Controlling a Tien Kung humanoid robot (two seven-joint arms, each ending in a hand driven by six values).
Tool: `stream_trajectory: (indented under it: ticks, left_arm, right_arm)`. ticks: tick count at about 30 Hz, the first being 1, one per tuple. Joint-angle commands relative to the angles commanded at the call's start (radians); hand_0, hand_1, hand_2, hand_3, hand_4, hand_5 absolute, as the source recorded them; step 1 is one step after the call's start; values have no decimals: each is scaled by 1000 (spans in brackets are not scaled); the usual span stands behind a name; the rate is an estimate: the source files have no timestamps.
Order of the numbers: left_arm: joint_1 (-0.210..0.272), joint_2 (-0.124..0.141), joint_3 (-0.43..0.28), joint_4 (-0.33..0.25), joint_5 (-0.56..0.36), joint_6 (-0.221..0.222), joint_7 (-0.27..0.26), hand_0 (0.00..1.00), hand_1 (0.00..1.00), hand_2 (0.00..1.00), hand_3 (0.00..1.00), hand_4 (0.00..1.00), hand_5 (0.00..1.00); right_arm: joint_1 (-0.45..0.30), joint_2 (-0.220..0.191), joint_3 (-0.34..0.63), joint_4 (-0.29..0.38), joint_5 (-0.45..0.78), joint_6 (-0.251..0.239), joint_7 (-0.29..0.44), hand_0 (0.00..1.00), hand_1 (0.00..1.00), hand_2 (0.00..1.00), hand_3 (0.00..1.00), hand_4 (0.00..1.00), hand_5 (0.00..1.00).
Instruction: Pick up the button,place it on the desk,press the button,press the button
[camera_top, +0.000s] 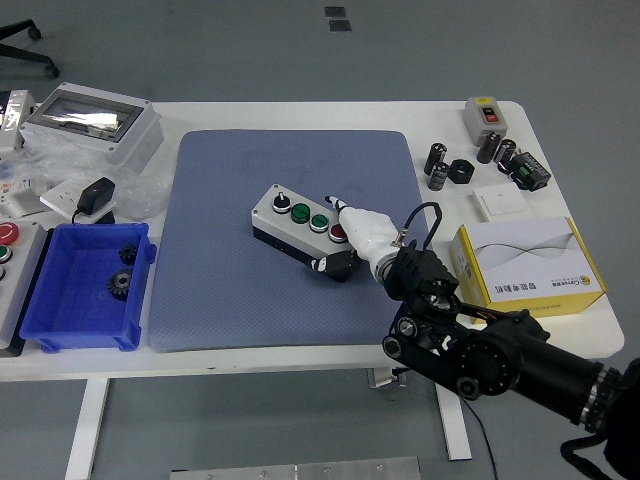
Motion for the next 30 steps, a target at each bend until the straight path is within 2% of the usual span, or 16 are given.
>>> stream_trajectory:
  ticks: [11,12,17,18,23,24,29,30]
  left_arm:
    - [2,2,2,15,-2,1,-31,476,449,457,660,2,2]
    - [3,2,2,17,-2,1,-36,475,449,460,658,2,2]
    - [2,0,1,28,0,-1,-57,475,449,460,658,2,2]
    - [2,0,1,30,0,-2,-60,479,452,462,652,2,2]
    - [3,0,1,36,1,-3,-72,479,452,462,652,2,2]
    - [4,0,1,37,0,-2,-75,478,451,462,649,2,2]
    - [4,0,1,39,0,-1,-79,478,451,462,649,2,2]
    - [5,-1,2,38,-1,0,-79,478,451,463,646,2,2]
  right_arm:
    - [1,-1,0,-5,-59,-34,-9,278,485,556,958,825,151]
    - [1,-1,0,-5,-68,-33,-10,218,427,453,801,804,159]
    - [1,-2,-5,-7,-93,-19,-3,218,427,453,801,804,159]
    - [1,-2,-8,-7,-95,-16,1,169,369,402,562,378,145]
    - [1,-3,-10,-8,-99,-7,31,169,369,402,562,378,145]
    - [0,-4,-8,-9,-99,-7,38,112,292,356,413,94,2]
    - [-6,-12,18,-4,-76,-33,100,112,292,356,413,94,2]
    - [-10,-17,30,5,-57,-43,124,85,246,308,330,2,2]
